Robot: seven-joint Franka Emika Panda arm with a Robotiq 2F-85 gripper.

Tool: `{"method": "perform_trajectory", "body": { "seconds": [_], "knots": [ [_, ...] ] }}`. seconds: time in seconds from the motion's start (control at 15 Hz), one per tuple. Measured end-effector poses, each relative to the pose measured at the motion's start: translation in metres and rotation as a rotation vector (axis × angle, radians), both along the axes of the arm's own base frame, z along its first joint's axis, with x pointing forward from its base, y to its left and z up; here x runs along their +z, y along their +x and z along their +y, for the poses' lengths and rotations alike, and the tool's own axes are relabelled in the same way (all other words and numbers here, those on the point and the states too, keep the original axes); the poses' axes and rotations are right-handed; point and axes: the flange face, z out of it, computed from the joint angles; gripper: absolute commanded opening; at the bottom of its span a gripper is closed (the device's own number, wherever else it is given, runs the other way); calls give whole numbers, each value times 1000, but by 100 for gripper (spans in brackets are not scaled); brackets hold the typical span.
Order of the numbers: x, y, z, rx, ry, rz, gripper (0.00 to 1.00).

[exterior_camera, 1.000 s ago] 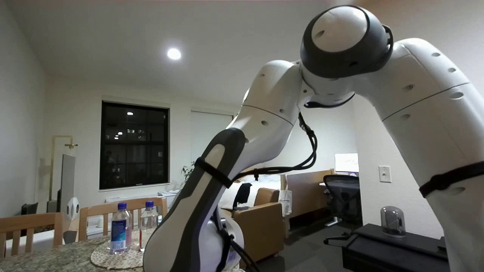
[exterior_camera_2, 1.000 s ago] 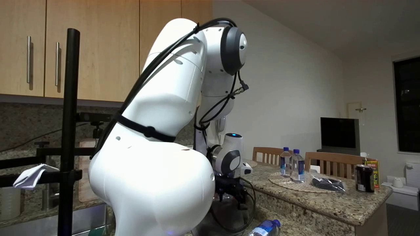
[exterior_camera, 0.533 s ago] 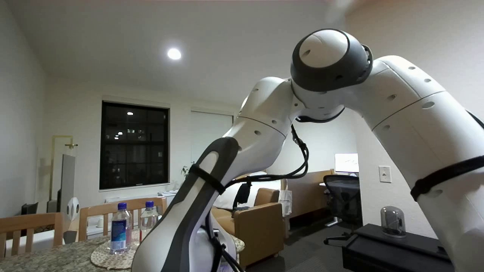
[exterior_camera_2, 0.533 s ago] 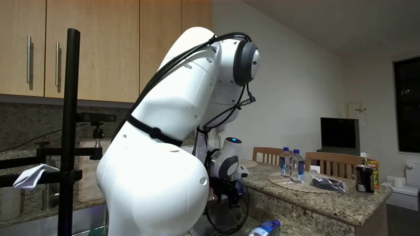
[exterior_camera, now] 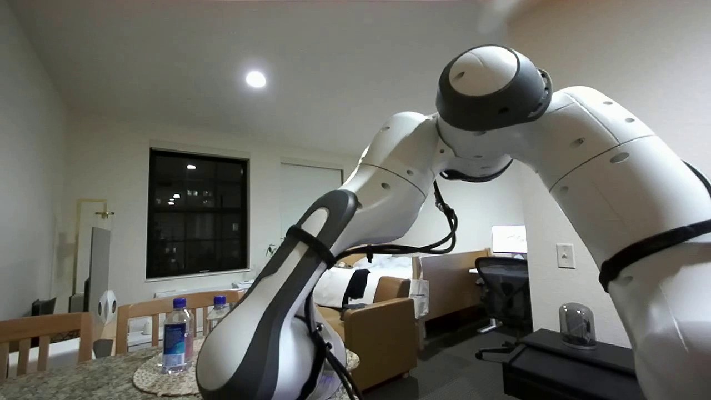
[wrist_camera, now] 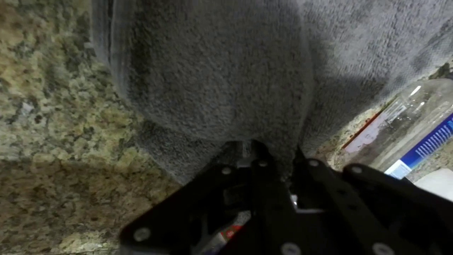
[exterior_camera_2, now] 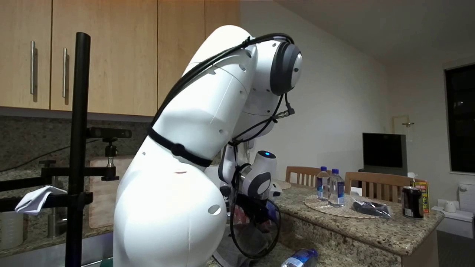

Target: Move the towel from left to right.

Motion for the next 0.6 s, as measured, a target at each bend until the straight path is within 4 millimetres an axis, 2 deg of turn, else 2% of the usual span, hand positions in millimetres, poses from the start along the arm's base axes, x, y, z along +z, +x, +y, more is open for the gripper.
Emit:
{"method": "perform_trajectory", "body": {
  "seconds": [0.4, 0.6],
  "knots": [
    [29, -5, 12, 30, 82, 49, 10],
    [45, -4, 12, 35, 93, 90, 10]
  ]
}}
